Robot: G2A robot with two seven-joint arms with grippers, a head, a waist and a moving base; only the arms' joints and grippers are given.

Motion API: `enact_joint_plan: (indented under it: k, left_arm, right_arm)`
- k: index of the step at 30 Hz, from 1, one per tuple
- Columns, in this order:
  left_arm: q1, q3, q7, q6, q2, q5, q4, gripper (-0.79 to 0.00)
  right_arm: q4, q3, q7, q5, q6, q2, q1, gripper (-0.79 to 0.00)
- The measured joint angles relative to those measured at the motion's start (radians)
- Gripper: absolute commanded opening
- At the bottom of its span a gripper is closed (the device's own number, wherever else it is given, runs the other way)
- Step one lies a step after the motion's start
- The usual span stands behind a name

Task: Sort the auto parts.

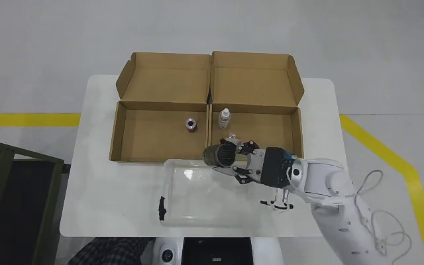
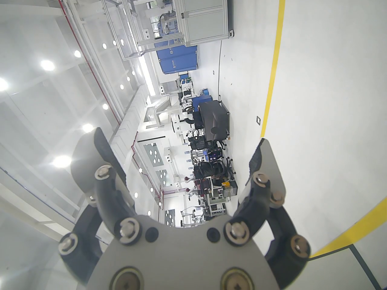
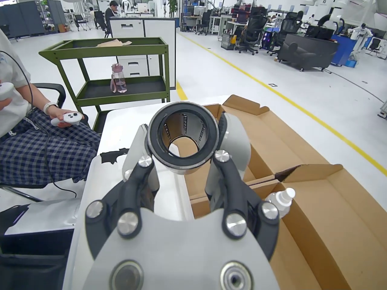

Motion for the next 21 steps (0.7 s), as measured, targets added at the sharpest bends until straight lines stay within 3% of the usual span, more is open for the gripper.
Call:
enact_joint_plan:
  k: [14,21]
  left_arm:
    - [0.000,0.000,0.000,0.000,0.000,0.000,0.000,0.000]
    - [0.000,0.000,0.000,0.000,0.000,0.000,0.000,0.000]
  right_arm:
    - [0.007,0.011,-0.019,0.064,0.009,0.006,0.017,-0.785]
    - [0.028,-0.029,0.015,0.018,0.037,0.004,0.046,-0.785]
